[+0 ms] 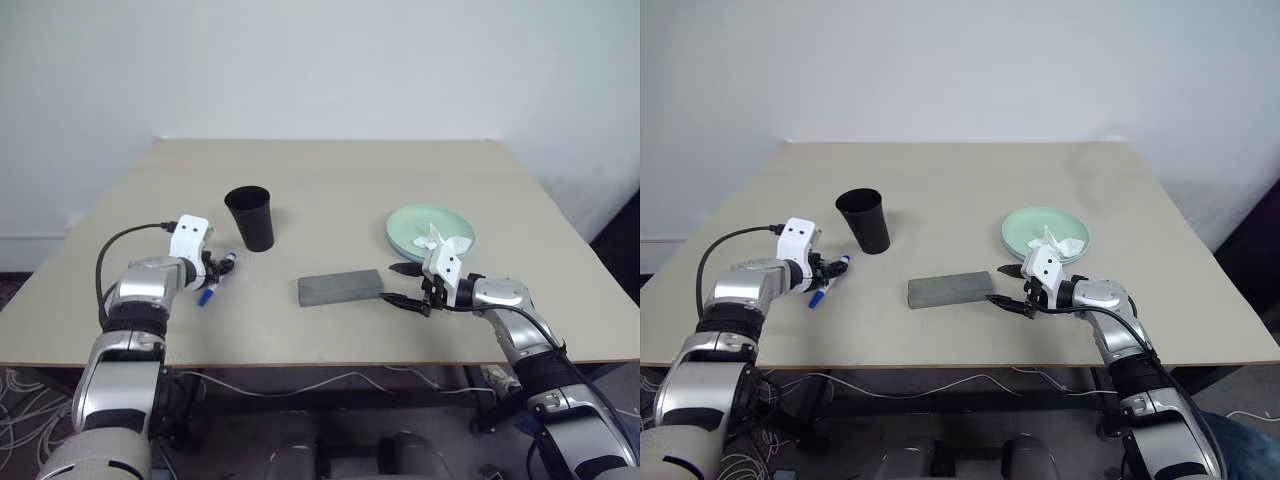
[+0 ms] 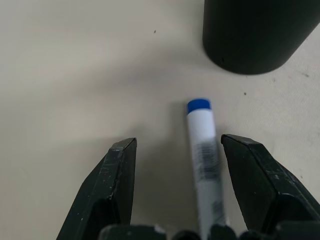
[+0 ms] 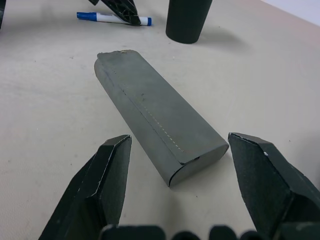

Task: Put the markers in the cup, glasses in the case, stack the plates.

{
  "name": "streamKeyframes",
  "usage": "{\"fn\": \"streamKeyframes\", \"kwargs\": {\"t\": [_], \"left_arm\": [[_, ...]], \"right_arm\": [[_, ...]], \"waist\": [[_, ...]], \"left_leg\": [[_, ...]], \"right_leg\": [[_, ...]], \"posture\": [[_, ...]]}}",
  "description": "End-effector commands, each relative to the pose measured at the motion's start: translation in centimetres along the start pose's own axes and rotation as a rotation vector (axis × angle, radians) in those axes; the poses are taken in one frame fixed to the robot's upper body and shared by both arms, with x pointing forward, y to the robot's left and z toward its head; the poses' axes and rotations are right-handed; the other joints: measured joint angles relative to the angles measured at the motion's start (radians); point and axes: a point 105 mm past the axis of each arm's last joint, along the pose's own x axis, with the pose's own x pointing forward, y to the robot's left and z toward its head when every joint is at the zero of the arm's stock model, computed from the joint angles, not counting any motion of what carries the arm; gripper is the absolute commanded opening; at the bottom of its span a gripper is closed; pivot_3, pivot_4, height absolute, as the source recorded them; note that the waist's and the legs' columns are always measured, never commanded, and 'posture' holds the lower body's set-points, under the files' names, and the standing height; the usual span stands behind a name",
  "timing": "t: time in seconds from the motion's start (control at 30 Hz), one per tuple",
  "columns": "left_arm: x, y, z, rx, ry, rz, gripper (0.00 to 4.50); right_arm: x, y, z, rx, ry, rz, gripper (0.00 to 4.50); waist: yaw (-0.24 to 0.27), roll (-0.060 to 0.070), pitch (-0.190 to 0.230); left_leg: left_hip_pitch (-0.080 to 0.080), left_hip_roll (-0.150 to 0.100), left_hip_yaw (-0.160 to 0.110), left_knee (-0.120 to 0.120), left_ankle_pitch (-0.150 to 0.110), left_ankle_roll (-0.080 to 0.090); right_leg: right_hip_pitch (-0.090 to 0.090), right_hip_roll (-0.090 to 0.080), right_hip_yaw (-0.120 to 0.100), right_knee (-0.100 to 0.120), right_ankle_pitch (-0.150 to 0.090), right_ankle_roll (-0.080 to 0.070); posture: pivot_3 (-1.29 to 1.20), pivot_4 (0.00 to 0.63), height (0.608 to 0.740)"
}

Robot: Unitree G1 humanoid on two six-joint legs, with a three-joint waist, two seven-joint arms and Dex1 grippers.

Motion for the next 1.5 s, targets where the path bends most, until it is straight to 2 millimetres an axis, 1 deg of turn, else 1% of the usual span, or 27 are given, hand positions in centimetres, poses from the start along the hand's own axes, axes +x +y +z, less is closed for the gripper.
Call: {"fn": "streamKeyframes", "kwargs": {"t": [0.03,0.1,0.2,0.27,0.37,0.4,0.5,0.6,0.67,0.7,0.77,0.83,0.9,0.93,0.97,1.0,1.03,1.1,1.2,1.23,1.33,1.43,1.5], "left_arm": [[0.0,-0.2,1.6,0.056,-0.029,-0.010,2.81],[0.2,-0.3,1.5,0.074,-0.022,-0.012,2.81],[0.3,-0.3,1.4,0.087,-0.019,-0.015,2.21],[0.3,-0.3,1.4,0.100,-0.020,-0.014,1.59],[0.3,-0.4,1.3,0.106,-0.021,-0.017,0.45],[0.3,-0.4,1.3,0.107,-0.022,-0.018,0.17],[0.2,-0.3,1.3,0.111,-0.023,-0.019,0.16],[-0.1,-0.6,1.6,0.131,-0.044,-0.057,0.16],[-0.6,-2.2,2.3,0.170,-0.093,-0.166,0.16],[-1.2,-3.7,2.4,0.232,-0.123,-0.262,0.16],[-2.4,-6.2,2.4,0.314,-0.158,-0.404,0.16],[-3.7,-8.3,2.4,0.362,-0.200,-0.513,0.16],[-5.1,-10.1,4.8,0.355,-0.375,-0.581,0.16],[-5.8,-10.5,6.7,0.339,-0.499,-0.574,0.16],[-6.3,-10.5,8.3,0.307,-0.596,-0.546,0.16],[-6.3,-10.0,9.7,0.245,-0.658,-0.504,0.16],[-6.4,-9.8,10.7,0.211,-0.705,-0.472,0.16],[-6.6,-9.2,12.4,0.231,-0.807,-0.379,0.16],[-6.6,-8.8,13.6,0.250,-0.885,-0.302,0.16],[-6.9,-8.8,14.5,0.262,-0.940,-0.267,0.16],[-7.4,-8.4,16.7,0.287,-1.066,-0.159,0.16],[-7.4,-7.3,18.0,0.298,-1.127,-0.020,0.16],[-7.8,-6.0,19.0,0.305,-1.170,0.128,0.16]], "right_arm": [[-0.5,-0.5,1.2,-0.042,-0.031,-0.026,3.36],[-0.5,-0.4,1.2,-0.040,-0.032,-0.028,3.36],[-0.5,-0.4,1.2,-0.039,-0.033,-0.030,3.36],[-0.5,-0.4,1.2,-0.039,-0.033,-0.032,3.36],[-0.4,-0.4,1.2,-0.040,-0.033,-0.032,3.36],[-0.4,-0.5,1.2,-0.041,-0.033,-0.032,3.36],[-0.4,-0.5,1.3,-0.044,-0.034,-0.031,3.36],[-0.3,-0.6,1.4,-0.046,-0.035,-0.029,3.36],[-0.3,-0.6,1.4,-0.047,-0.035,-0.027,3.36],[-0.3,-0.6,1.4,-0.047,-0.034,-0.026,3.36],[-0.3,-0.6,1.4,-0.047,-0.033,-0.026,3.36],[-0.3,-0.6,1.3,-0.046,-0.032,-0.024,3.36],[-0.2,-0.5,1.4,-0.045,-0.034,-0.022,3.36],[-0.1,-0.5,1.4,-0.045,-0.034,-0.021,3.36],[-0.1,-0.5,1.4,-0.045,-0.035,-0.021,3.36],[0.0,-0.6,1.4,-0.045,-0.035,-0.020,3.36],[0.0,-0.6,1.4,-0.046,-0.036,-0.020,3.36],[0.1,-0.7,1.5,-0.047,-0.038,-0.021,3.36],[0.1,-0.7,1.6,-0.048,-0.040,-0.022,3.36],[0.2,-0.7,1.6,-0.048,-0.041,-0.022,3.36],[0.2,-0.7,1.6,-0.049,-0.042,-0.022,3.36],[0.3,-0.7,1.7,-0.049,-0.043,-0.021,3.36],[0.3,-0.7,1.7,-0.050,-0.045,-0.021,3.36]], "waist": [[0.000,0.000,0.000],[0.001,0.000,0.000],[0.000,0.000,0.000],[0.000,0.000,0.000],[0.000,0.000,0.000],[0.000,0.000,0.000],[0.000,0.000,0.000],[0.000,0.000,0.000],[-0.001,0.000,0.000],[-0.001,0.000,0.000],[-0.003,0.000,0.000],[-0.002,0.000,0.000],[-0.001,0.000,0.000],[0.001,0.000,0.000],[0.002,0.000,0.000],[0.002,0.000,0.000],[0.001,0.000,0.000],[-0.001,0.000,0.000],[-0.007,0.000,0.000],[-0.007,0.000,0.000],[-0.005,0.000,0.000],[0.001,0.000,0.000],[0.001,0.000,0.000]], "left_leg": [[0.000,0.000,0.000,0.000,0.000,0.000],[0.000,0.000,0.000,0.000,0.000,0.000],[0.000,0.000,0.000,0.000,0.000,0.000],[0.000,0.000,0.000,0.000,0.000,0.000],[0.000,0.000,-0.001,0.000,0.000,0.000],[0.000,0.000,-0.001,0.000,0.000,0.000],[0.000,0.000,-0.001,-0.001,0.000,0.000],[0.000,0.000,-0.001,0.000,0.000,0.000],[0.000,0.000,-0.001,0.000,0.000,0.000],[0.000,0.000,-0.001,0.000,0.000,0.000],[-0.001,0.000,0.000,-0.001,0.000,0.000],[-0.002,0.000,0.000,-0.001,0.000,0.000],[-0.003,0.000,0.001,-0.001,0.000,0.000],[-0.004,0.000,0.001,0.000,0.000,0.000],[-0.005,0.000,0.001,0.000,0.000,0.000],[-0.006,0.000,0.001,0.001,0.000,0.000],[-0.006,0.000,0.001,0.002,0.000,0.000],[-0.006,0.000,0.000,0.003,0.000,0.000],[0.000,-0.001,0.000,0.002,0.000,0.000],[0.002,-0.001,0.000,0.002,0.000,0.000],[0.001,-0.001,-0.001,0.003,0.000,0.000],[0.000,-0.001,-0.001,0.005,0.000,0.001],[0.000,-0.001,-0.001,0.005,0.000,0.001]], "right_leg": [[0.000,0.000,0.000,0.000,0.000,0.000],[0.000,0.000,0.000,0.000,0.000,0.000],[0.000,0.000,0.000,0.000,0.000,0.000],[0.000,0.000,0.000,0.000,0.000,0.000],[0.000,0.000,0.000,0.000,0.000,-0.001],[0.000,0.000,0.000,0.000,0.001,-0.001],[-0.001,0.000,0.000,0.000,0.000,-0.001],[-0.001,0.000,0.000,0.000,0.000,-0.001],[-0.001,0.000,0.000,0.000,0.000,-0.001],[-0.001,0.000,0.000,-0.001,0.000,-0.001],[-0.002,0.000,0.001,-0.001,0.000,-0.001],[-0.003,0.000,0.002,-0.001,0.000,0.000],[-0.004,0.000,0.003,-0.001,0.000,0.000],[-0.006,0.000,0.003,-0.001,0.000,0.000],[-0.006,0.000,0.003,-0.001,0.000,0.000],[-0.006,-0.001,0.002,0.000,0.000,0.000],[-0.006,-0.001,0.002,0.000,0.000,0.000],[-0.005,0.000,0.002,0.001,0.002,0.000],[0.001,0.002,0.003,0.001,0.002,-0.001],[0.003,0.002,0.002,0.000,0.002,-0.001],[0.003,0.003,0.002,0.000,0.002,0.000],[0.003,0.002,0.001,0.000,0.002,0.000],[0.003,0.001,0.001,0.000,0.002,0.000]], "posture": [[0.00,0.000,0.740],[0.00,0.000,0.740],[0.00,0.000,0.740],[0.00,0.000,0.740],[0.00,0.000,0.740],[0.00,0.000,0.740],[0.00,0.000,0.740],[0.00,0.000,0.740],[0.00,0.000,0.740],[0.00,0.000,0.740],[0.00,0.000,0.740],[0.00,0.000,0.740],[0.00,0.000,0.740],[0.00,0.000,0.740],[0.00,0.000,0.740],[0.00,0.000,0.740],[0.00,0.000,0.740],[0.00,0.000,0.740],[0.00,0.000,0.740],[0.00,0.000,0.740],[0.00,0.000,0.740],[0.00,0.000,0.740],[0.00,0.000,0.740]]}}
